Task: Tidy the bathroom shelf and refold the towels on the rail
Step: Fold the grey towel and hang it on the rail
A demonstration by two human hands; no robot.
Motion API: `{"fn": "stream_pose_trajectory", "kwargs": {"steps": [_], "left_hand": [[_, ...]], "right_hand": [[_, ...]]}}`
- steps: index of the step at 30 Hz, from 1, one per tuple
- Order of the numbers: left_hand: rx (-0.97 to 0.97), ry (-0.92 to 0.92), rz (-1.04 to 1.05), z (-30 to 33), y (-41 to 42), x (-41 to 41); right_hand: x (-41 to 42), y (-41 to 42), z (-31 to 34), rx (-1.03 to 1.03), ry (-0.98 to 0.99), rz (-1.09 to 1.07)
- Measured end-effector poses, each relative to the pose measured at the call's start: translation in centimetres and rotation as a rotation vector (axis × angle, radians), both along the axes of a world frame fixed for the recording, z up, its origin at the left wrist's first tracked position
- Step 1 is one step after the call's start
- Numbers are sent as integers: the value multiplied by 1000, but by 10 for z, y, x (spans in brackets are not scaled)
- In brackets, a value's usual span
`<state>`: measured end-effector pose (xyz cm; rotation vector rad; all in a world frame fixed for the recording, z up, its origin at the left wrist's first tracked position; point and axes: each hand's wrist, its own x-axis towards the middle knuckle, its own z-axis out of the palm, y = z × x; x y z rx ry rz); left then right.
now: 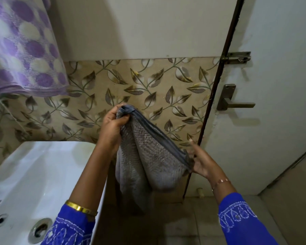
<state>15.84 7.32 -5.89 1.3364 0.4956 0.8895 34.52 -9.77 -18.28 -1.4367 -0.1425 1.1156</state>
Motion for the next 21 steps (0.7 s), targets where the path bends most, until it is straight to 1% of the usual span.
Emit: {"fn": "stream_pose_trajectory", "kwargs": {"steps": [2, 3, 5, 8, 9, 10, 11, 13, 14, 15, 16, 17, 18, 19, 21], "left_hand": [[16, -2, 12, 0, -4, 2], [16, -1, 23, 0, -5, 3], [-6, -5, 59, -2, -4, 3], [-79, -23, 181, -8, 3, 1], [-98, -27, 228, -9, 4, 0], [-110, -31, 267, -10, 4, 1], [-116, -39, 303, -11, 3, 1], [-124, -71, 373, -12, 1, 2], [-124, -87, 412, -12, 2, 2], [-125, -103, 454, -11, 3, 1], [-125, -119, 498, -11, 6, 0], [-115, -123, 541, -11, 8, -2], [-94, -115, 571, -12, 10, -3], [-69, -103, 584, -12, 9, -4], [-27, -94, 575, -14, 5, -3]], "right_hand": [[-6, 3, -7, -157, -5, 240], [-11, 4, -6, -183, -27, 353], [-18, 5, 0, -141, -54, 520], [-21, 10, 5, -15, -46, 744], [-21, 11, 8, -8, -53, 798], [-22, 13, 10, -38, -112, 818], [-23, 15, 12, -95, -212, 814], [-29, 20, 22, -253, -508, 731], [-31, 22, 26, -344, -677, 644], [-33, 23, 31, -428, -825, 517], [-34, 23, 35, -492, -930, 354], [-33, 22, 38, -526, -997, 189], [-31, 19, 40, -544, -1043, 68], [-28, 17, 44, -557, -1073, 6], [-18, 14, 45, -581, -1046, -10]]}}
